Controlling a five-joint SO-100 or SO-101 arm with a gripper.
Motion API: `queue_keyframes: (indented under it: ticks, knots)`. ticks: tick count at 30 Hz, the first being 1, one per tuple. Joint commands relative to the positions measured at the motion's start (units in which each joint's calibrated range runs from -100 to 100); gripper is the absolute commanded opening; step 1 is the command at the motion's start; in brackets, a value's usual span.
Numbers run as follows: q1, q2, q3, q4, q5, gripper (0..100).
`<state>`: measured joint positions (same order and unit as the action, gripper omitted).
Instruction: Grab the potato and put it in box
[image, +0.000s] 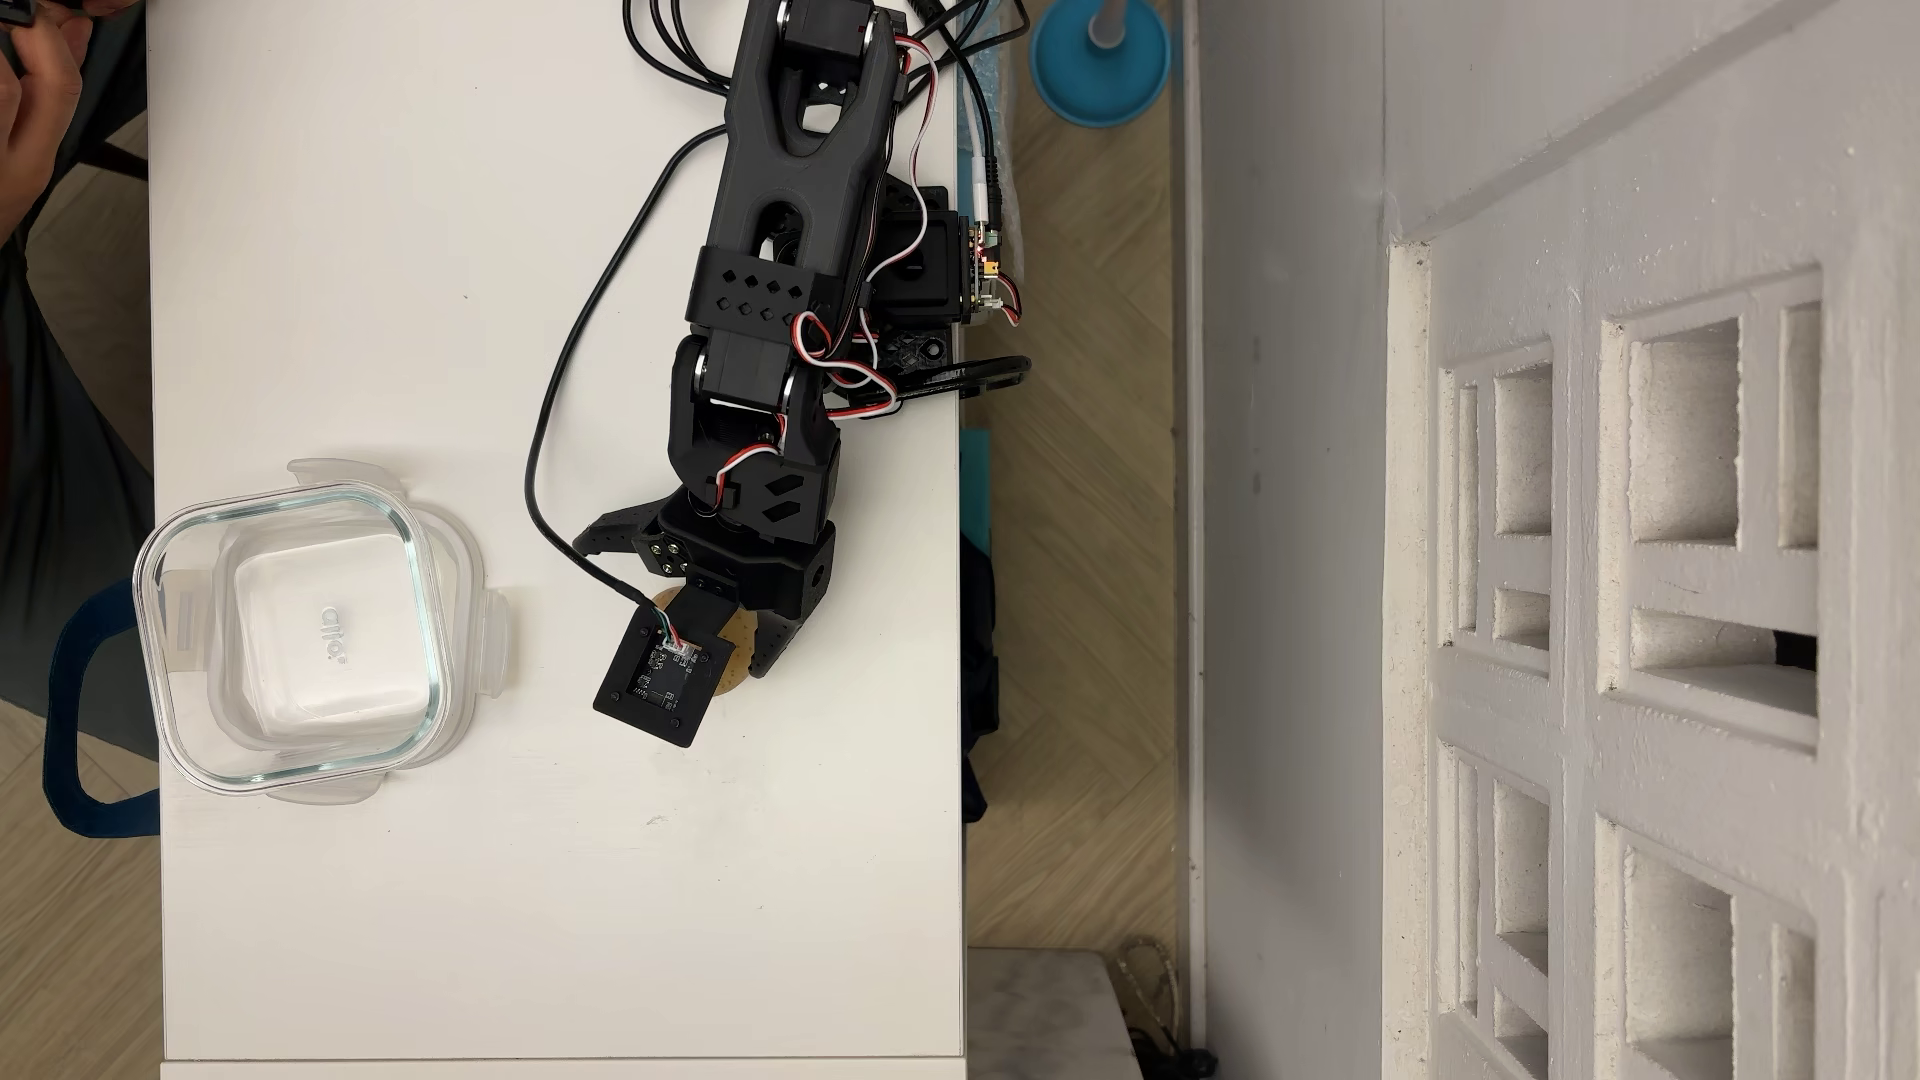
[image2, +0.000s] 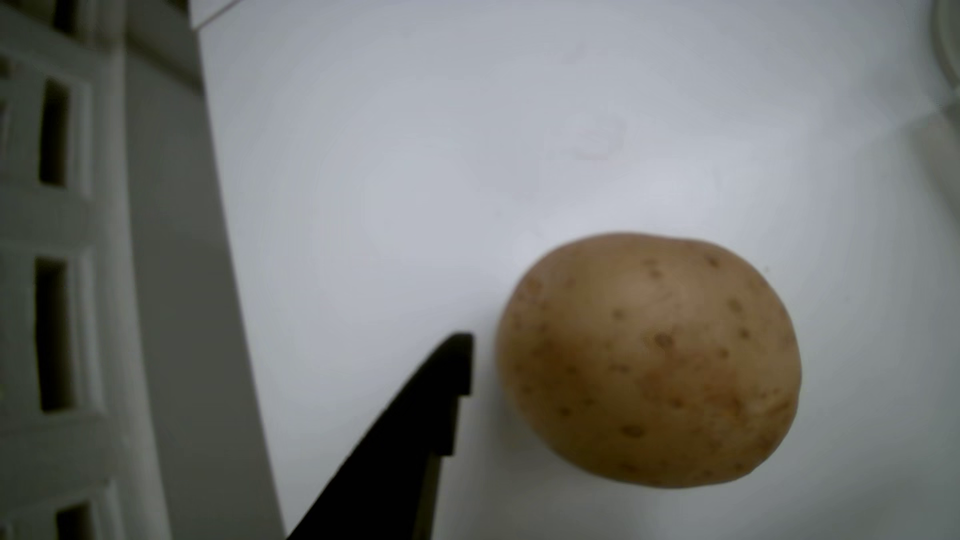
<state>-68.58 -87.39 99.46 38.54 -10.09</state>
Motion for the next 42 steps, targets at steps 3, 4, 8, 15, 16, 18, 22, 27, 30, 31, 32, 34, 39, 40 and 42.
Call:
queue_keyframes:
  ticks: [3, 4, 8, 15, 16, 18, 22, 27, 30, 31, 32, 34, 39, 40, 42]
  knots:
    - [-0.3, 0.3, -0.8, -1.3, 2.0, 51]
    - [-0.3, 0.3, -0.6, -1.3, 2.5, 50]
    - [0.1, 0.3, -0.6, -1.3, 2.4, 50]
    - [0.0, 1.7, -0.7, -1.3, 3.5, 50]
    - [-0.3, 2.9, -0.9, -1.3, 4.8, 51]
    - [-0.3, 5.6, -1.6, -1.7, 5.9, 51]
    - [-0.5, 11.7, -4.7, -1.9, 6.1, 54]
    - [-0.6, 17.2, -8.1, -1.9, 5.6, 54]
    - [-0.6, 19.5, -10.8, -2.0, 3.9, 54]
    - [-0.6, 20.2, -11.8, -2.8, 2.8, 54]
    - [-0.6, 20.3, -11.9, -3.0, 2.6, 54]
    - [-1.5, 21.1, -11.9, -4.5, 1.8, 54]
    - [-5.7, 25.0, -11.3, -9.5, 1.6, 54]
    - [-5.7, 26.1, -11.3, -10.6, 1.6, 54]
    - [-5.8, 28.6, -11.8, -12.7, 1.6, 54]
